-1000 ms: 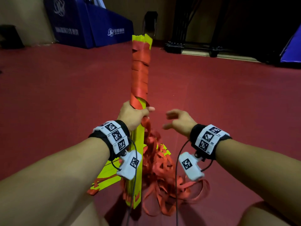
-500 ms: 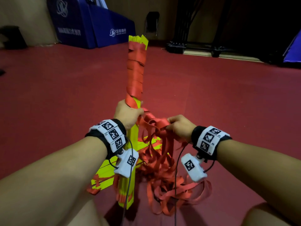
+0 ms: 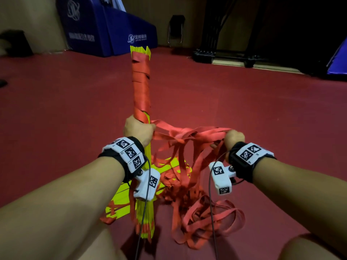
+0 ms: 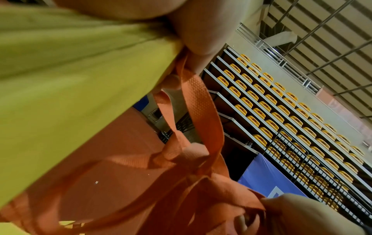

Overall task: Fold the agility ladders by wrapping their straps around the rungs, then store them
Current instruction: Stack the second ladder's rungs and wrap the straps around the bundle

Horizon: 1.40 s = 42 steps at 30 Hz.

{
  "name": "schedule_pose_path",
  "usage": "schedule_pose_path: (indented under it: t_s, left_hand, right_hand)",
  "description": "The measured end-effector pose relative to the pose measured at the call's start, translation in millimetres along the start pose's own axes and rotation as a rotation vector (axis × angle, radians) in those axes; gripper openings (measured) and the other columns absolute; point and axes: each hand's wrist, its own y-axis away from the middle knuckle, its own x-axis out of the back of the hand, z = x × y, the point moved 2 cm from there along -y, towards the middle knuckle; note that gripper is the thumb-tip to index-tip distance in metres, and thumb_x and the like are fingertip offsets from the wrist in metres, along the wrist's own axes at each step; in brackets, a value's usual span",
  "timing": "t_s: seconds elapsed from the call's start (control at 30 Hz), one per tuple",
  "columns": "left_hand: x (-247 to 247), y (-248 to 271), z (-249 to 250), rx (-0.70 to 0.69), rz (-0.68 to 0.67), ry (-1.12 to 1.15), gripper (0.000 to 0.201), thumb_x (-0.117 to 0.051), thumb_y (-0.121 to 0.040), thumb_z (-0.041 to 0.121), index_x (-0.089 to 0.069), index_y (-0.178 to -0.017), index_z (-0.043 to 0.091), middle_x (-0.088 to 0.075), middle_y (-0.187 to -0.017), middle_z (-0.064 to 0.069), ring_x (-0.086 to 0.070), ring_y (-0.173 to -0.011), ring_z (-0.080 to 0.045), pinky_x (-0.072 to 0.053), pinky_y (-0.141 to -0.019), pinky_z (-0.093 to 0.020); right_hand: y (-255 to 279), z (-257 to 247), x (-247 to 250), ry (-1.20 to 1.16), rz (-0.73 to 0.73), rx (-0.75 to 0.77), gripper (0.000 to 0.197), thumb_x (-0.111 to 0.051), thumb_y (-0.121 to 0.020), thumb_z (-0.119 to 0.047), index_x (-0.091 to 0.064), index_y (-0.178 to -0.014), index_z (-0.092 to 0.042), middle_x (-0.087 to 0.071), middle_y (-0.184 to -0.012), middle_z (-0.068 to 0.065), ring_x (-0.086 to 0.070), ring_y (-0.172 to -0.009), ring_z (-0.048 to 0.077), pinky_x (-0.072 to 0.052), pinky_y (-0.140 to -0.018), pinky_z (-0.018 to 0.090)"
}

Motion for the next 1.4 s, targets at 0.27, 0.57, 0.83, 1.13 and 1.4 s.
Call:
schedule_pose_path:
  t_s: [0.27,0.57,0.83,1.13,1.4]
  left_hand:
    - [-2.9,9.5,9.5,0.008,-0.099,0.077,0.03,-0.08,-0.069,0.005,-0.052,-0.062,0.012,-0.052,-0.061,-0.002,-0.047,-0.058,-0.026,-0.04,-0.054,-0.033]
    - [-20.3,41.6,29.5,-0.082,-0.329,0.249,0.06,-0.07,-0.05,0.011,-0.067,-0.107,-0.007,-0.064,-0.069,-0.016,-0.061,-0.055,-0.022,-0.054,-0.059,-0.039]
    - [-20.6,47.0,44.0,-0.113,-0.464,0.418,0.051,-0.07,-0.064,-0.001,-0.073,-0.113,0.014,-0.064,-0.063,0.001,-0.056,-0.047,-0.016,-0.048,-0.05,-0.026]
    - [-14.7,49.7,34.3,-0.169,-0.598,0.377,0.02,-0.067,-0.083,-0.015,-0.073,-0.099,-0.003,-0.075,-0.093,-0.012,-0.062,-0.054,-0.007,-0.05,-0.048,-0.022]
    - [-15.4,44.0,25.7,-0.165,-0.57,0.397,0.015,-0.084,-0.068,0.013,-0.07,-0.075,0.014,-0.061,-0.062,0.003,-0.056,-0.061,-0.018,-0.046,-0.065,-0.035]
  right_hand:
    - [-3.0,3.7,2.0,0.6,-0.026,0.03,0.021,-0.058,-0.092,-0.004,-0.064,-0.11,0.006,-0.063,-0.11,0.021,-0.062,-0.097,0.032,-0.049,-0.083,0.037]
    - [27.8,17.3,-40.8,0.599,-0.346,0.215,0.019,-0.071,-0.08,0.005,-0.067,-0.09,-0.011,-0.065,-0.092,0.011,-0.06,-0.081,0.021,-0.042,-0.06,0.025]
    - [57.4,32.1,-66.7,0.963,-0.782,0.541,0.037,-0.081,-0.076,-0.012,-0.059,-0.105,-0.01,-0.068,-0.085,0.002,-0.062,-0.069,0.012,-0.057,-0.072,0.036]
    - [56.2,-1.8,-53.9,0.667,-0.572,0.642,0.077,-0.07,-0.04,-0.021,-0.045,-0.112,-0.014,-0.052,-0.115,0.018,-0.054,-0.089,0.02,-0.054,-0.068,0.042]
    - [63.5,-24.9,-39.0,0.551,-0.646,0.689,0.093,-0.087,-0.048,-0.04,-0.033,-0.12,-0.015,-0.041,-0.142,0.009,-0.038,-0.135,0.016,-0.039,-0.1,0.024]
